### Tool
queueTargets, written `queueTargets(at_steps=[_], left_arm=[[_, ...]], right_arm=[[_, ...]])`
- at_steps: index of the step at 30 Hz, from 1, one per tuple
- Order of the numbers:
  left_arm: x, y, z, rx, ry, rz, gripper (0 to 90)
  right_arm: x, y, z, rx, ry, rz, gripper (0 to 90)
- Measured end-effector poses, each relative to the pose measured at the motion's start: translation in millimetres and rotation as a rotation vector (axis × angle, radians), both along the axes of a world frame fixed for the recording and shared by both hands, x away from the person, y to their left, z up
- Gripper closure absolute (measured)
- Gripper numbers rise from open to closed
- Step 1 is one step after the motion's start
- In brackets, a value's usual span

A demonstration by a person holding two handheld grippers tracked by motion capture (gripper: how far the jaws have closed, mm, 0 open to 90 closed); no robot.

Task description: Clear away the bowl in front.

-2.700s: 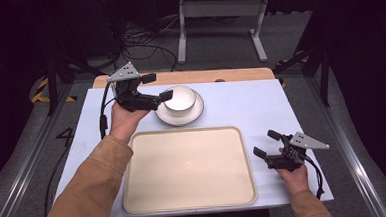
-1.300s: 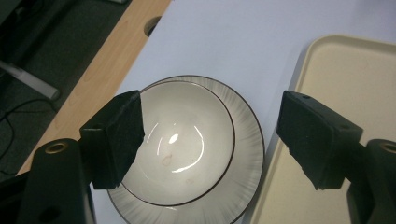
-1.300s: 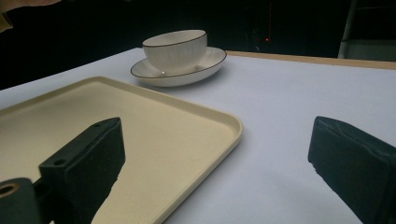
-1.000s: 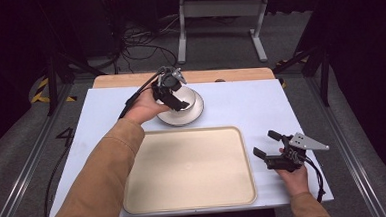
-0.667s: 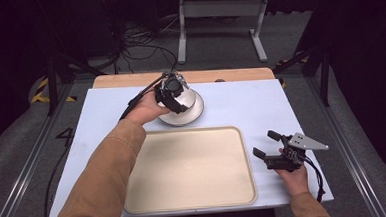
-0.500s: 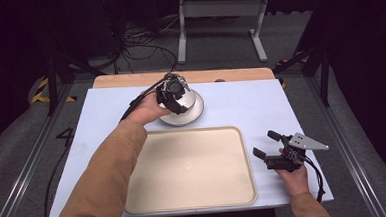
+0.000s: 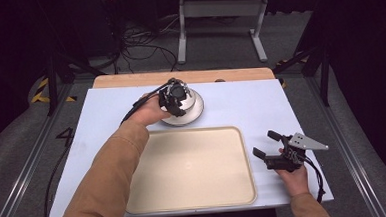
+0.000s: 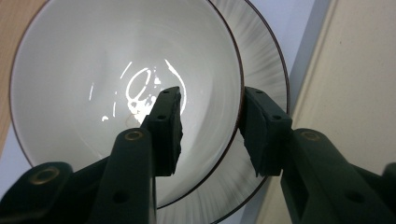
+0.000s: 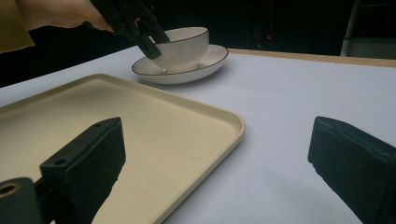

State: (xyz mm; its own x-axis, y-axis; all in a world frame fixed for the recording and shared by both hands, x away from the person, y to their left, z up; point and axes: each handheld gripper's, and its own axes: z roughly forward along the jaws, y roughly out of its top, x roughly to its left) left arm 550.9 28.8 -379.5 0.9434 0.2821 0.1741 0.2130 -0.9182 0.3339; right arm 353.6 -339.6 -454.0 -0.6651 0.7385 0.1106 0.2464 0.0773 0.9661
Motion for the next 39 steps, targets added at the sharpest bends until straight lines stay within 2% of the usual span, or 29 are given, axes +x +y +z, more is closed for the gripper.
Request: queueTargets(at_steps=[5,8,10,11,14,17,20,21,24,30,32,34,35,39], left_arm=[[-1.4,-6.0,-6.1,0.043,0.015,-0.020,67.9],[-3.7,-9.2,-7.3,0.065,-0.008,-0.028,77.3],[-4.9,-10.6,-7.8,0.064,-0.012,-0.031,79.2],[-5.2,-11.8,-7.6,0.071,-0.022,-0.040,79.2],[-5.6,-13.6,-8.7,0.064,-0.019,-0.053,81.4],[-6.5,-15.7,-8.9,0.079,-0.028,-0.061,82.1],[-7.5,-19.6,-8.1,0.116,-0.034,-0.087,83.0],[-8.1,-22.4,-7.7,0.141,-0.043,-0.099,83.3],[-8.1,-23.3,-6.7,0.158,-0.039,-0.113,83.6],[-7.2,-23.6,-7.6,0.152,-0.022,-0.111,84.1],[-7.1,-24.8,-5.8,0.168,-0.007,-0.112,84.2],[-7.9,-26.2,-5.6,0.172,-0.014,-0.121,84.2],[-8.6,-26.2,-7.2,0.156,-0.019,-0.116,84.3],[-9.6,-28.1,-6.3,0.168,-0.017,-0.118,84.3]], right_arm=[[0.0,0.4,-0.1,-0.002,0.001,0.001,4.7],[0.0,0.2,0.0,0.001,0.001,0.002,4.7],[0.0,0.2,-0.1,0.001,0.001,0.002,4.7],[0.1,0.2,-0.1,0.001,0.001,0.003,4.7],[0.3,0.4,-0.2,-0.002,0.000,0.004,4.8],[0.3,0.4,-0.2,-0.003,0.000,0.005,4.9],[0.3,0.5,-0.3,-0.004,0.000,0.006,4.9],[0.3,0.5,-0.3,-0.004,0.000,0.006,4.9],[0.2,0.3,-0.2,-0.002,0.000,0.005,4.9],[0.2,0.2,-0.2,-0.001,0.000,0.006,4.9],[0.0,0.0,-0.2,0.001,0.002,0.007,4.9],[0.0,0.0,-0.2,0.000,0.002,0.007,4.9],[0.0,0.1,-0.2,0.001,0.003,0.006,4.9],[0.0,0.0,-0.2,0.001,0.003,0.006,4.9]])
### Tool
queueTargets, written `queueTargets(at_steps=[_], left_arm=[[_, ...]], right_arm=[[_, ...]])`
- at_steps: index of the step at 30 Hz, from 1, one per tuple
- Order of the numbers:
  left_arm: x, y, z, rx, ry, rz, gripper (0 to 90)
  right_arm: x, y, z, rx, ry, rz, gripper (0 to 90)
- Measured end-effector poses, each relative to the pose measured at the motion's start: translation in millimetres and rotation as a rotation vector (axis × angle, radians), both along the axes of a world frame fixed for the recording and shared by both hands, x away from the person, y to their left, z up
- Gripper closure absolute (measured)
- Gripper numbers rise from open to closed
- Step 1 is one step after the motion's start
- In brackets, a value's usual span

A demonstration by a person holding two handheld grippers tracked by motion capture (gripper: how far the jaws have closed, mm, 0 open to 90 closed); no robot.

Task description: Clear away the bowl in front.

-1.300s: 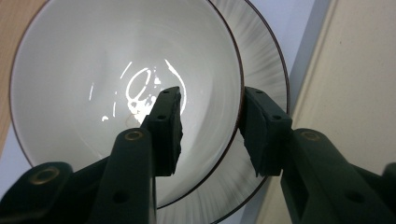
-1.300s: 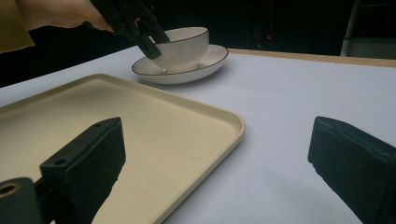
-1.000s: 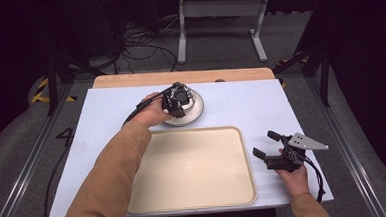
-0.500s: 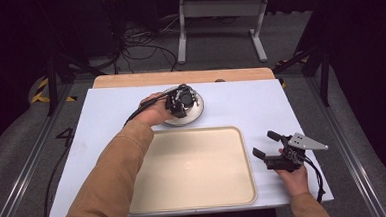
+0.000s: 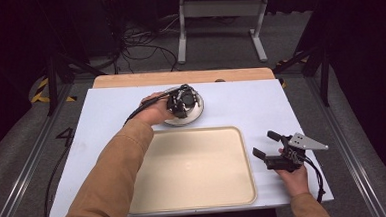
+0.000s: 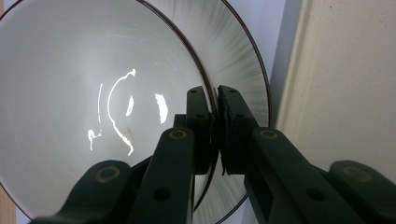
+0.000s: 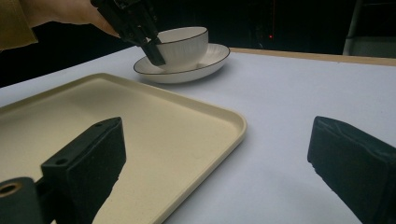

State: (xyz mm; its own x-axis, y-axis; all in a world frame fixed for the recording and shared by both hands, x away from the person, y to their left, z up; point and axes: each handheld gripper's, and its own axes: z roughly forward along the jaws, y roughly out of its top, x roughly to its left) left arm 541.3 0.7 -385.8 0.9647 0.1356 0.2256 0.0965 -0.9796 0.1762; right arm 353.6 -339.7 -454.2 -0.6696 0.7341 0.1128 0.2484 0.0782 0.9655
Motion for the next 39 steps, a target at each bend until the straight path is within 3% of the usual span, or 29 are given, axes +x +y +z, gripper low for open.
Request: queueTargets(at_steps=[8,13,19,29,39], left_arm=[[-2.2,0.4,11.1,-0.032,-0.018,0.000,84.3],[-6.6,0.8,25.6,-0.029,-0.037,-0.008,84.4],[-12.5,0.2,38.4,-0.003,-0.021,-0.021,84.3],[-24.7,5.3,63.4,0.002,-0.065,-0.054,84.3],[-35.6,8.6,75.4,0.004,-0.067,-0.089,84.3]], right_arm=[[0.2,-0.3,0.0,0.000,0.000,0.001,4.9],[0.6,-0.3,-0.2,-0.002,-0.001,0.002,4.9],[0.8,-0.3,-0.2,-0.002,-0.001,0.005,4.9],[0.8,0.1,-0.3,-0.004,0.002,0.005,4.9],[0.8,0.6,-0.3,-0.006,0.003,0.006,4.9]])
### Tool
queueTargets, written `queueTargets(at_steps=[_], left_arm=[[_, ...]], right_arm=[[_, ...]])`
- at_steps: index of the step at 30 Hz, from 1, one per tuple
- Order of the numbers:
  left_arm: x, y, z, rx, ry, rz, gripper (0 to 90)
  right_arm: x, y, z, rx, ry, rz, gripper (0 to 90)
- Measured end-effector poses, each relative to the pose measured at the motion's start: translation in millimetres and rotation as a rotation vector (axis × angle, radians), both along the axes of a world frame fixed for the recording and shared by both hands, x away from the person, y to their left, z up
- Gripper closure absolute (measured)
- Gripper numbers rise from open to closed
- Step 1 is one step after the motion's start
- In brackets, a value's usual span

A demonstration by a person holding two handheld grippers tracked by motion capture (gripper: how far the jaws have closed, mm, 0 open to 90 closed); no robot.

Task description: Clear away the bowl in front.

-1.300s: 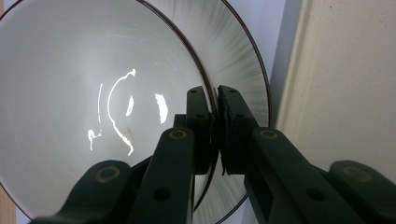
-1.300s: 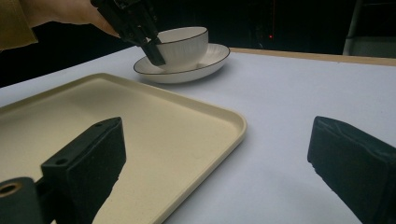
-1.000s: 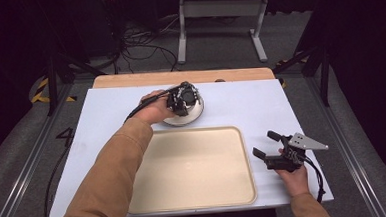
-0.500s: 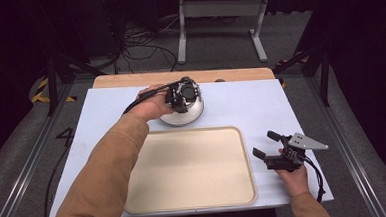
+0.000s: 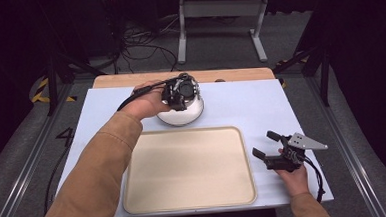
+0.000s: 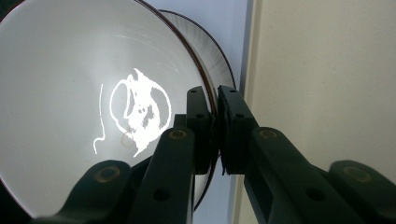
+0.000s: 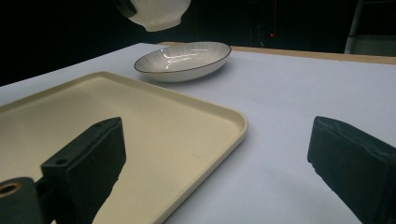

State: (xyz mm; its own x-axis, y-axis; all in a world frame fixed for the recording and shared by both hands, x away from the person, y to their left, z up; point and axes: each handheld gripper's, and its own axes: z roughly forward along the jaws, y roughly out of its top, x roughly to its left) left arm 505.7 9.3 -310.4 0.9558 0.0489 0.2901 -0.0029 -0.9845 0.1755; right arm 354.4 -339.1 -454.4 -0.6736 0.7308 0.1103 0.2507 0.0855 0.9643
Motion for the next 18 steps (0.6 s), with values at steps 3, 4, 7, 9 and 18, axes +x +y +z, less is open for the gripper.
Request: queueTargets(at_steps=[3,4,7,9,18], left_arm=[[-4.9,1.9,2.9,-0.005,0.005,-0.012,84.3],[-7.2,2.4,3.8,-0.008,0.003,-0.018,84.3],[-14.1,3.7,6.5,-0.006,0.014,-0.043,84.3],[-16.6,4.1,6.5,-0.007,0.014,-0.048,84.3],[-34.3,12.2,4.2,0.010,0.012,-0.078,84.3]], right_arm=[[0.1,0.1,0.0,0.000,0.001,0.002,4.9],[0.1,0.1,0.0,0.001,0.002,0.003,4.9],[0.2,0.2,0.0,0.000,0.002,0.004,4.9],[0.2,0.4,0.0,0.000,0.002,0.003,4.9],[0.9,1.0,0.0,-0.005,0.007,0.007,5.0]])
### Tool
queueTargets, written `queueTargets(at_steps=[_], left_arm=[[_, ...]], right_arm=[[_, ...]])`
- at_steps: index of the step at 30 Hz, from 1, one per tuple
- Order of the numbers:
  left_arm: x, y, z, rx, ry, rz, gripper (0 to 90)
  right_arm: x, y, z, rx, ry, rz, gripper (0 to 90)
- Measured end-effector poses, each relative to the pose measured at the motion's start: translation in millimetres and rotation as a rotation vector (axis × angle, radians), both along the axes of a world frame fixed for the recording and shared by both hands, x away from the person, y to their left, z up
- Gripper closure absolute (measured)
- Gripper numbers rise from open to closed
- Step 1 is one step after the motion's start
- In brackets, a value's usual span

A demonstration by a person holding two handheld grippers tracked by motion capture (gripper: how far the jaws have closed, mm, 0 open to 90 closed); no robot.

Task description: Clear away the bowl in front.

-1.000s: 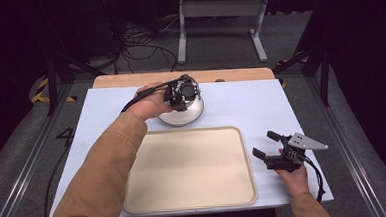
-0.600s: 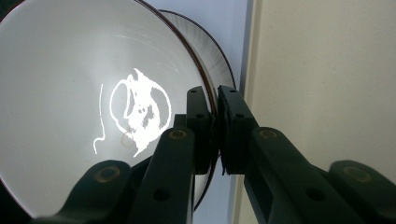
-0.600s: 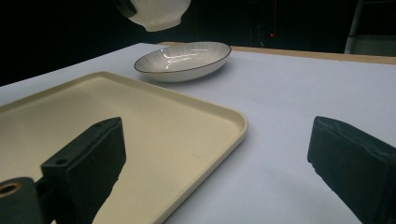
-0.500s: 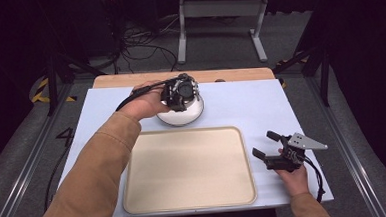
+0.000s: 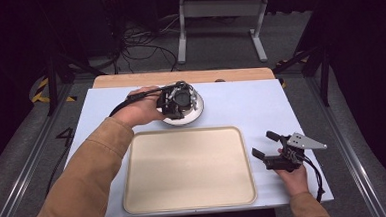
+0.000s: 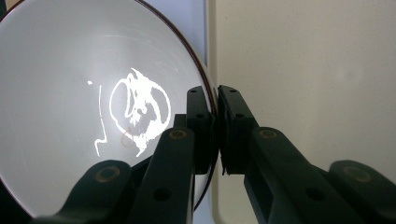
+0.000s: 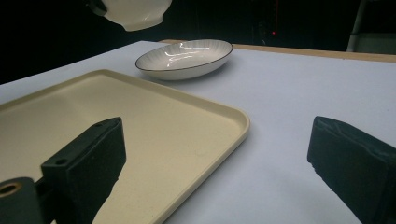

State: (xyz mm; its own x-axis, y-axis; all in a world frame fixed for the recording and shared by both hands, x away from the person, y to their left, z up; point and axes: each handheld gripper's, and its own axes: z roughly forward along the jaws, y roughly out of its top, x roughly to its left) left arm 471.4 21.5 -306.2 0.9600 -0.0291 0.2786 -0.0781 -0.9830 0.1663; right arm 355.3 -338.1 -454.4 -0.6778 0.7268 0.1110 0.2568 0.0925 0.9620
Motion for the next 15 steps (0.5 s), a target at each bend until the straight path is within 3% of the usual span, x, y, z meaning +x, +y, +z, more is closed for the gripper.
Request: queueTargets(at_steps=[6,15], left_arm=[[-12.2,3.5,1.2,-0.009,0.027,-0.014,84.3],[-32.7,3.7,4.4,0.016,0.019,-0.065,84.3]], right_arm=[[0.5,0.3,0.0,0.000,0.000,0.005,5.0],[0.3,0.5,0.1,-0.002,0.003,0.006,4.9]])
